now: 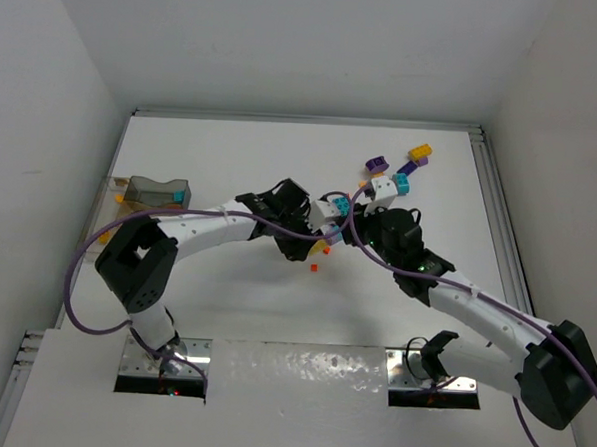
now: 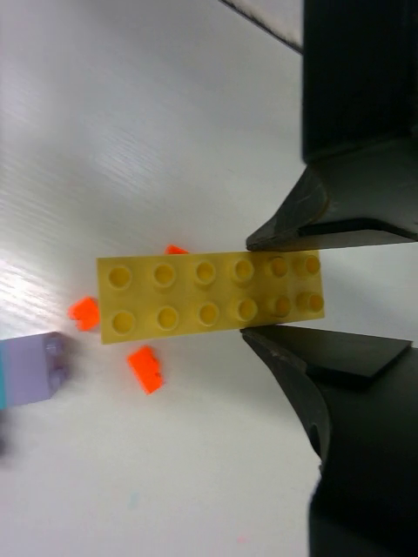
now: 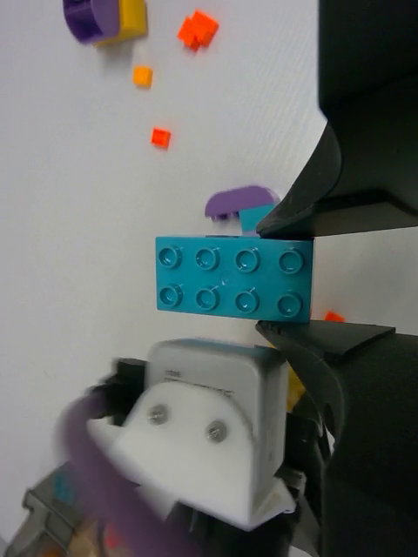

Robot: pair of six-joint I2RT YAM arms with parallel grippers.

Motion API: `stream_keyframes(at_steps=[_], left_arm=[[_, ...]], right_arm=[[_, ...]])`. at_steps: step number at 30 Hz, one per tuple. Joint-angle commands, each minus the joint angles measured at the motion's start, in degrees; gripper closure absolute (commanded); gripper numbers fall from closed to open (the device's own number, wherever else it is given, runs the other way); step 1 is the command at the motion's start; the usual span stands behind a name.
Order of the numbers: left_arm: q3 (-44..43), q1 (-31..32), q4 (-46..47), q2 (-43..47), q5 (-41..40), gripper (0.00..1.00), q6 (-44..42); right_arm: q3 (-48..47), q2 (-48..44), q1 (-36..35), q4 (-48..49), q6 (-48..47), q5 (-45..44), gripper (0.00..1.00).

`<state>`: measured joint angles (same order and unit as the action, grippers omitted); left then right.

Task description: Sort the legos into containers by color

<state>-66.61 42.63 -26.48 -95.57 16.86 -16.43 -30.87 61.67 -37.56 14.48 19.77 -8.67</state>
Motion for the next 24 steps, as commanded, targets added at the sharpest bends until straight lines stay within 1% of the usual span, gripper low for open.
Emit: stream_keyframes(at_steps=[1, 3, 5, 8, 9, 11, 12, 13, 14, 16, 17, 19, 20, 22, 23, 24], left_arm=[[1.04, -0.62, -1.74, -1.02, -1.57, 1.0, -1.59], [1.04, -0.62, -1.3, -0.5, -1.48, 1.0, -0.89], [0.78, -0.8, -1.12, 0.03, -1.83, 1.0, -0.19], [-0.89, -2.81, -2.87, 0.03, -3.5, 1.0, 1.13], [-2.2, -5.6, -3.66, 0.12, -4.11, 1.0, 1.39], [-3.61, -9.39, -5.68, 0.12, -4.99, 1.0, 1.75], [-5.09, -13.59, -6.47, 0.21, -6.91, 1.0, 1.49], [-5.98, -15.8, -7.87, 0.3, -8.24, 1.0, 0.88], [-7.38, -19.91, -8.41, 1.17, -11.29, 1.0, -0.52], [-8.71, -24.33, -9.2, 2.84, -13.51, 1.0, -2.72], [-9.41, -28.61, -9.29, 4.85, -14.39, 1.0, -3.34], [-12.22, -32.94, -9.81, 6.7, -16.86, 1.0, -4.49], [-13.88, -37.84, -10.08, 8.28, -18.6, 1.0, -4.75], [-14.95, -43.39, -10.87, 9.61, -19.24, 1.0, -6.15], [-15.21, -49.69, -11.22, 10.4, -19.24, 1.0, -7.03], [-15.04, -52.36, -11.49, 10.66, -19.24, 1.0, -7.91]], right_arm=[[-4.54, -0.07, 0.38, 2.67, 1.68, -5.04, 1.0], [-6.39, 0.82, 0.3, -1.89, 0.54, -8.27, 1.0], [-6.13, 1.0, 0.47, -3.83, -0.6, -9.61, 1.0], [-5.95, 0.65, 0.65, -6.74, -1.05, -13.64, 1.0], [-5.87, 0.47, 0.73, -8.4, -1.31, -15.83, 1.0], [-5.25, -0.05, 1.17, -9.2, -1.93, -17.25, 1.0], [-5.08, -0.06, 1.35, -9.47, -2.01, -17.7, 1.0], [-4.99, -0.15, 1.61, -9.38, -2.19, -17.44, 1.0], [-4.9, 0.03, 1.53, -8.77, -2.97, -16.83, 1.0], [-5.42, 0.55, 1.61, -8.15, -3.77, -13.51, 1.0], [-5.69, 1.34, 1.53, -7.72, -4.21, -12.26, 1.0], [-6.39, 2.31, 1.61, -7.45, -4.65, -8.85, 1.0], [-7.26, 2.92, 1.61, -7.27, -5.17, -7.95, 1.0], [-8.06, 4.51, 1.61, -6.75, -5.44, -6.63, 1.0], [-8.67, 5.03, 1.53, -6.05, -5.53, -5.32, 1.0], [-9.03, 6.08, 1.61, -5.78, -5.71, -4.79, 1.0]])
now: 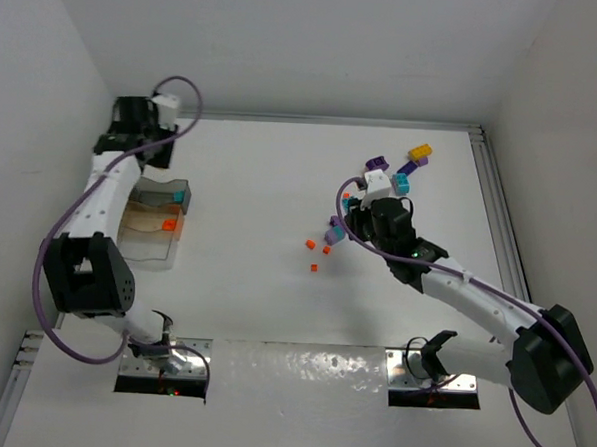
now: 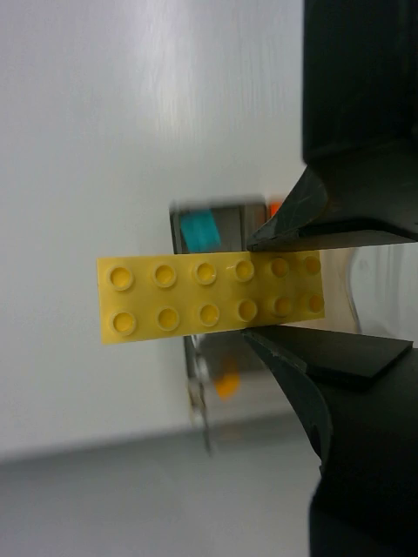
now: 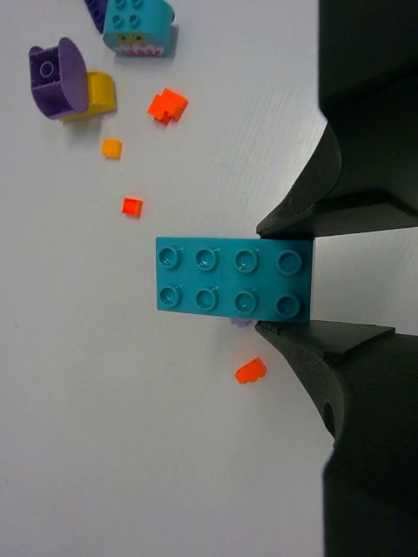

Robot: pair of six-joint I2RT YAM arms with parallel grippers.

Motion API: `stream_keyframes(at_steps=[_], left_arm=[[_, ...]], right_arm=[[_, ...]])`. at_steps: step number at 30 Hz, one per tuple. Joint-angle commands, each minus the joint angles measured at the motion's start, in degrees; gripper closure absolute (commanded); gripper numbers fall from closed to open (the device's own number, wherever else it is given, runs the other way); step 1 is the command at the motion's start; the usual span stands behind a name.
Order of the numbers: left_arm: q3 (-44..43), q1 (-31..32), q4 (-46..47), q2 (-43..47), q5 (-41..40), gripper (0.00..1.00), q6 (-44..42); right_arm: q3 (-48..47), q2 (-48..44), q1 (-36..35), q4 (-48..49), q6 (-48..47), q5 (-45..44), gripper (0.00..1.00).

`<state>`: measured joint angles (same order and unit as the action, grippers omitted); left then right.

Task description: Sort the legos into containers by color

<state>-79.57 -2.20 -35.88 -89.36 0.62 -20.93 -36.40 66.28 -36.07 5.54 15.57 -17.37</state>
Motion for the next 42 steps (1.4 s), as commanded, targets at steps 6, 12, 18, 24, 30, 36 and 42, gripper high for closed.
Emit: stream_keyframes(at_steps=[6, 12, 18, 24, 30, 36, 42], left_arm=[[3.53, -20.3, 2.29, 5.16, -7.73, 1.0, -12.37], [8.64, -23.55, 11.61, 2.88, -11.87, 1.0, -12.82], [4.95, -25.84, 10.57, -6.16, -9.51, 1.0, -11.77], [5.21, -25.84, 10.91, -9.86, -6.43, 1.0, -11.24], [4.43, -25.84, 10.92, -9.95, -6.51, 0.47, -9.84], [2.75, -25.84, 8.28, -7.32, -4.93, 0.28, -9.04], [-1.02, -24.62, 4.24, -1.72, 2.42, 0.34, -11.58]], right_arm=[[-9.38, 5.61, 0.13, 2.2, -2.83, 11.29, 1.0], [-17.03, 11.15, -0.4, -1.23, -1.07, 17.09, 1.0], [-17.65, 11.59, -1.81, -1.14, -1.94, 17.19, 1.0], [-17.04, 10.89, -2.16, -2.64, -2.22, 16.84, 1.0], [-16.6, 10.1, -2.16, -3.43, -2.39, 16.66, 1.0], [-16.6, 9.83, -2.6, -3.34, -2.74, 17.19, 1.0], [-15.89, 8.69, -2.68, -2.29, -1.78, 17.19, 1.0]])
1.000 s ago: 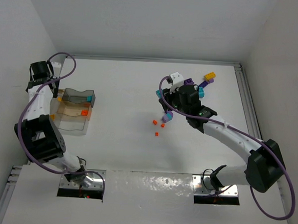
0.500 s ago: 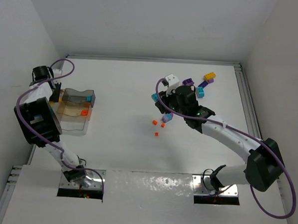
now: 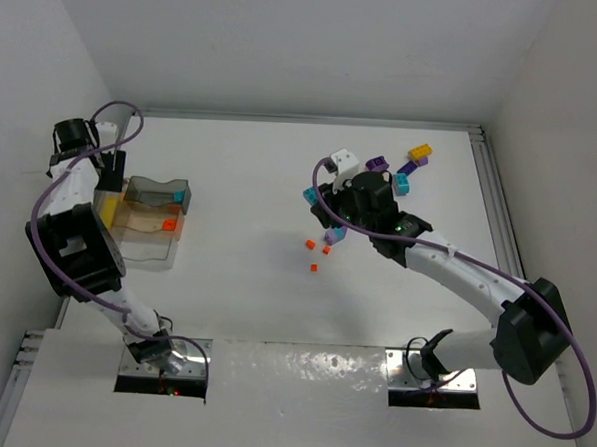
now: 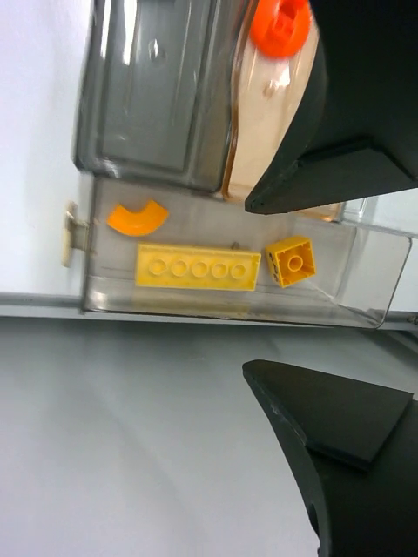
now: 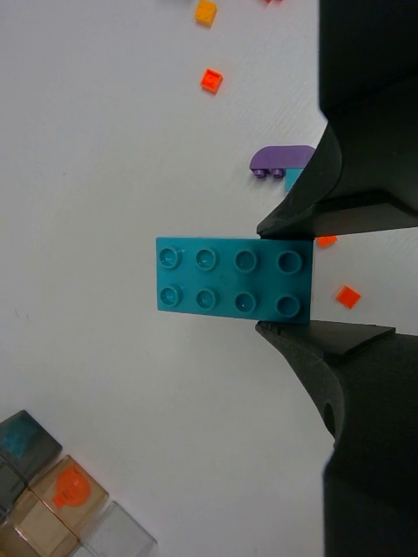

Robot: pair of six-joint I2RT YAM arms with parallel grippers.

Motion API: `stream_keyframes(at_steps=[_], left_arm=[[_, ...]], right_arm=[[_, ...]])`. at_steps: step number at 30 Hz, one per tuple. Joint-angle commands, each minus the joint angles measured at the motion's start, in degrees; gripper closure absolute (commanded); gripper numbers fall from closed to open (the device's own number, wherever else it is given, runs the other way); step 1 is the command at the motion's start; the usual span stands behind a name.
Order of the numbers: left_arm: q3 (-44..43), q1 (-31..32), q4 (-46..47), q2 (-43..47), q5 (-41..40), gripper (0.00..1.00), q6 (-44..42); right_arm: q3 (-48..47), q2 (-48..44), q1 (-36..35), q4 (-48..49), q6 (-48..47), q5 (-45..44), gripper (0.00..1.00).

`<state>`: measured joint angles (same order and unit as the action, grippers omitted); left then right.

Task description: Sort the legos into containers by color

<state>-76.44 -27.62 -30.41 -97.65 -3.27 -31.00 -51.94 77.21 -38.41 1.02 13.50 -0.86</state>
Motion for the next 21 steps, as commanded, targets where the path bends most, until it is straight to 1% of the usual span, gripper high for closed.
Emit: stream_keyframes(at_steps=[1, 3, 4, 5, 6, 7, 8, 9, 10, 11, 12, 13, 14, 15, 16, 18, 19, 21], left_arm=[[-4.06, 1.24, -1.31, 8.07, 12.09, 0.35, -2.21], [-3.01, 4.31, -1.49, 12.9, 17.57, 0.35, -5.81], [-2.49, 5.98, -1.75, 14.31, 21.77, 0.35, -7.82], [-1.87, 7.56, -3.49, 15.8, 23.55, 0.36, -12.63], [-0.73, 10.27, -4.9, 17.91, 25.75, 0.36, -15.11], [-0.03, 11.0, -7.96, 19.06, 31.51, 0.36, -17.66], [0.85, 11.35, -9.3, 20.2, 34.87, 0.36, -22.39], [2.95, 11.44, -13.4, 22.65, 42.13, 0.32, -26.17], [4.1, 11.97, -15.53, 23.98, 44.99, 0.3, -31.69], [5.33, 12.84, -15.64, 27.39, 46.15, 0.29, -37.67], [8.56, 16.85, -9.72, 29.25, 44.16, 0.33, -35.72], [11.64, 22.64, -6.45, 31.96, 42.14, 0.38, -30.92], [12.8, 25.48, -4.15, 32.77, 39.85, 0.4, -30.0], [13.51, 27.68, -0.65, 33.3, 39.48, 0.41, -28.08], [14.12, 33.53, 0.78, 33.4, 39.04, 0.41, -26.75], [14.22, 38.14, 3.68, 32.79, 37.99, 0.39, -24.73], [14.48, 42.6, 4.39, 32.17, 36.68, 0.34, -25.07], [15.27, 46.84, 6.23, 32.17, 34.83, 0.3, -28.39]], right_arm=[[-0.7, -2.15, -0.43, 1.8, 0.91, 0.69, 1.0], [-2.37, -1.45, -0.35, 1.01, 2.67, 0.69, 1.0], [-3.07, -0.93, -0.35, -0.04, 3.46, 2.34, 1.0], [-4.73, 0.04, -0.26, -0.66, 4.08, 3.05, 1.0], [-5.53, 0.57, -0.43, -0.84, 5.13, 3.76, 1.0], [-5.97, 0.92, -0.35, -2.41, 5.83, 4.98, 1.0], [-6.41, 1.27, -0.43, -2.42, 6.62, 5.26, 1.0], [-6.24, 1.28, -0.52, -1.73, 8.37, 5.78, 1.0], [-6.07, 1.28, -0.52, -1.37, 9.26, 5.79, 1.0], [-5.72, 1.36, -0.52, -1.28, 10.05, 6.66, 1.0], [-5.54, 1.45, -0.78, 0.55, 11.89, 7.8, 1.0], [-5.54, 1.89, -0.79, 0.91, 13.73, 8.5, 1.0], [-5.62, 2.33, -1.05, 1.7, 15.05, 9.21, 1.0], [-5.97, 2.85, -1.22, 1.88, 16.46, 9.82, 1.0], [-6.76, 3.38, -1.4, 2.15, 18.13, 11.13, 1.0], [-7.64, 5.23, -1.75, 3.55, 21.82, 13.07, 1.0], [-8.26, 6.19, -1.93, 4.77, 24.53, 13.95, 1.0], [-8.35, 6.9, -2.02, 6.62, 27.19, 14.75, 1.0]])
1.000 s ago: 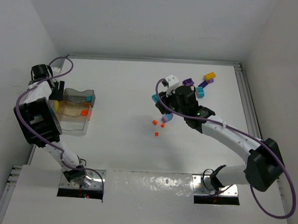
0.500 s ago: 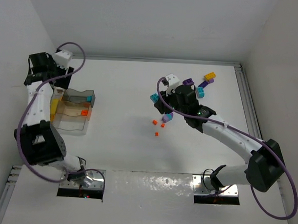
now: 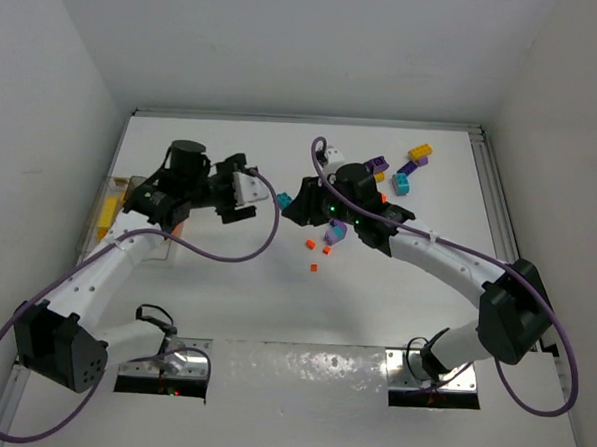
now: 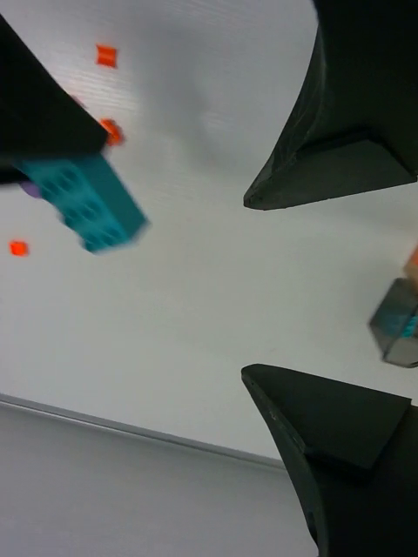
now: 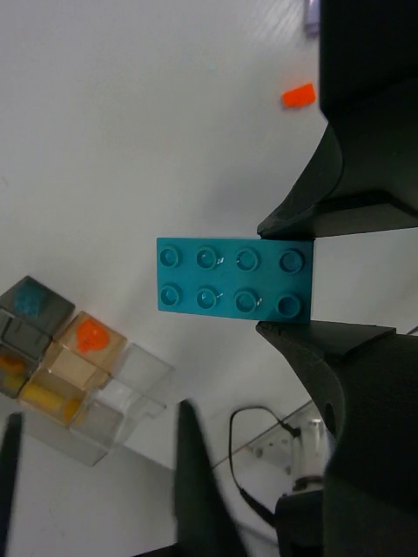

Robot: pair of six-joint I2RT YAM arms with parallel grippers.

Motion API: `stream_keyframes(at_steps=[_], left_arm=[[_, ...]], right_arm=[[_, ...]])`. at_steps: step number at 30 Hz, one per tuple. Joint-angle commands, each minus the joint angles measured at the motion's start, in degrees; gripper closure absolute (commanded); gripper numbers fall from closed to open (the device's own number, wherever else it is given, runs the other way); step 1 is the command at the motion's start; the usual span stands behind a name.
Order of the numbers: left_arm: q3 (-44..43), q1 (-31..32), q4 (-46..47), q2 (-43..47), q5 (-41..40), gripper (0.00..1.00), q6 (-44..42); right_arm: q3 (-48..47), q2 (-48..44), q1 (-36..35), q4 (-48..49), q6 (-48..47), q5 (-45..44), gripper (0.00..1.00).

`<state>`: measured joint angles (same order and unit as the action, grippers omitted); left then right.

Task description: Sort the legos into containers by color

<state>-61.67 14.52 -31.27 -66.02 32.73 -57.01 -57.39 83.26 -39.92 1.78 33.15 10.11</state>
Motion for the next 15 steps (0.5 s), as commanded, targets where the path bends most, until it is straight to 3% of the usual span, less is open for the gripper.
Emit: stream_keyframes(at_steps=[1, 3, 7, 15], left_arm=[[1.72, 8.03, 8.14, 0.8, -2.4, 0.29, -3.27], [3.48, 10.17, 12.88, 1.33, -6.62, 0.29, -5.29], [7.26, 10.88, 16.32, 2.3, -5.14, 0.29, -10.92], [6.65, 11.32, 14.39, -0.07, -5.31, 0.4, -14.88]], right_arm=[[-2.99, 1.11, -0.51, 7.61, 9.37, 4.65, 1.0], [-3.26, 1.81, -0.59, 8.41, 10.62, 5.45, 1.0], [-3.52, 1.9, -0.86, 10.08, 12.55, 5.97, 1.0], [-4.49, 1.99, -2.09, 10.26, 11.86, 5.62, 1.0]])
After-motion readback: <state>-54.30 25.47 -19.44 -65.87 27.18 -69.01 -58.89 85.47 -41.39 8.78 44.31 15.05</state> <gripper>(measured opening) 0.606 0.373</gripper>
